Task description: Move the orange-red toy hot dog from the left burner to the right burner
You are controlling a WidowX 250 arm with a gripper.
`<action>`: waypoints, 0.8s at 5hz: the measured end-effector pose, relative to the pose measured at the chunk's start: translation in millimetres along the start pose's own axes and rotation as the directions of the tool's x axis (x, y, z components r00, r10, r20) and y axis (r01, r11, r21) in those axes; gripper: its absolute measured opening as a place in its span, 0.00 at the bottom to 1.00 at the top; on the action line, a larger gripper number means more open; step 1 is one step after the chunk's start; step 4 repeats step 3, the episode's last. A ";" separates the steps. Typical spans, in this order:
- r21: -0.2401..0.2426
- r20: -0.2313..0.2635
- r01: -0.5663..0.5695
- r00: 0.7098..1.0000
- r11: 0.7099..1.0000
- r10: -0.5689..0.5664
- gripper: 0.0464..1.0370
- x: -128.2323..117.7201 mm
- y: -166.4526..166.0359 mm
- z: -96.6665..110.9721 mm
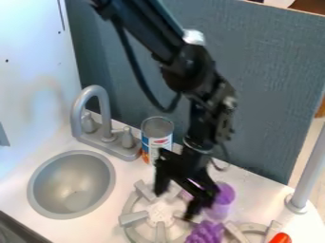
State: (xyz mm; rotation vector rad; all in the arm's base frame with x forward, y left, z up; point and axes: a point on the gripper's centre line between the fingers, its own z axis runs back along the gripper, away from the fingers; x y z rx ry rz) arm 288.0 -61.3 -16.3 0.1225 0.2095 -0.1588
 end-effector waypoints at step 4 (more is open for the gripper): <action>-0.020 0.044 -0.033 0.998 0.999 0.034 0.96 12.0 61.4 2.8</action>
